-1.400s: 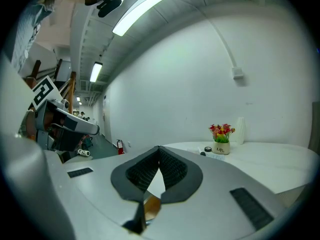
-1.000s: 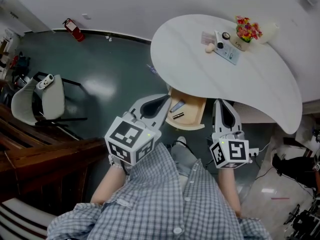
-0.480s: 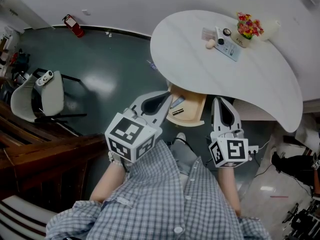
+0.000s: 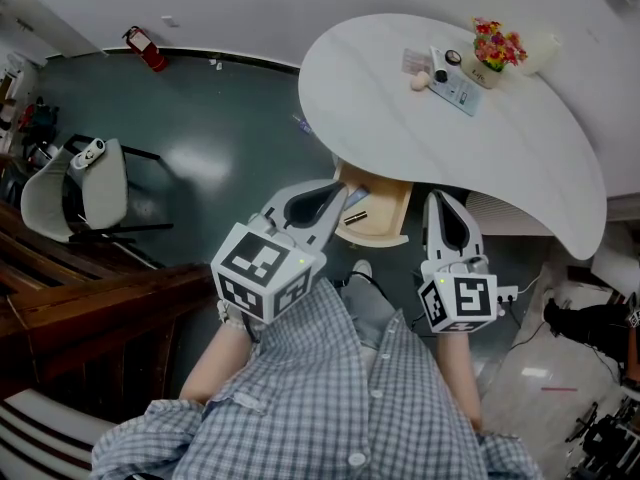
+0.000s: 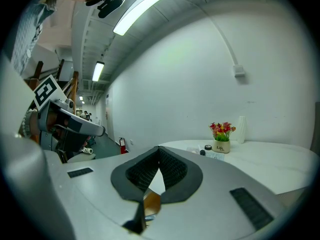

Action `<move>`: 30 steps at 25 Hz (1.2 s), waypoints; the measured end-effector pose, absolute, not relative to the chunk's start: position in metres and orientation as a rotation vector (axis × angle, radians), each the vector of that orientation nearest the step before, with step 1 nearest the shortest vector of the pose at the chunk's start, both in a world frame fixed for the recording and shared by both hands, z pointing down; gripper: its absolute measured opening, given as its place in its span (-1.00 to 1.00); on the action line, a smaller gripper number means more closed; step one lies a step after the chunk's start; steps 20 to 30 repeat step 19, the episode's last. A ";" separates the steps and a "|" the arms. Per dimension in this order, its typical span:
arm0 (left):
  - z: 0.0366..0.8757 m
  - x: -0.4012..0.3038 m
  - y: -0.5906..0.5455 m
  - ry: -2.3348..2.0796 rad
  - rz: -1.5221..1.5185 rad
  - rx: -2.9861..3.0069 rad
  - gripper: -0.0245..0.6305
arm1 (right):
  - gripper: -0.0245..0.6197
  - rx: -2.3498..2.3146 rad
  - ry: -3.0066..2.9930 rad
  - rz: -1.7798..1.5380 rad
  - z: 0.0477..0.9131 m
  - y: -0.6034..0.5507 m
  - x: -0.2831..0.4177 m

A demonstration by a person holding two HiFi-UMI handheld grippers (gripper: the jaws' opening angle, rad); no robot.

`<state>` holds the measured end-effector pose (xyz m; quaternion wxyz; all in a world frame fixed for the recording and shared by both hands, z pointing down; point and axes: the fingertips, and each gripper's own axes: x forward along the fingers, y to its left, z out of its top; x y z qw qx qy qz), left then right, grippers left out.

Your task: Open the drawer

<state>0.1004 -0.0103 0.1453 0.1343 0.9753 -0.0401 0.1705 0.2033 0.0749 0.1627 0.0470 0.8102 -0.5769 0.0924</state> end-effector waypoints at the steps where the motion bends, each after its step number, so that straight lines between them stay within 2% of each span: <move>1: 0.146 0.100 -0.010 -0.117 0.494 2.826 -0.91 | -0.90 2.468 -1.763 0.282 0.163 0.075 0.202; 30: 0.153 0.104 -0.001 -0.081 0.510 2.822 -0.91 | -0.90 2.444 -1.773 0.325 0.175 0.081 0.199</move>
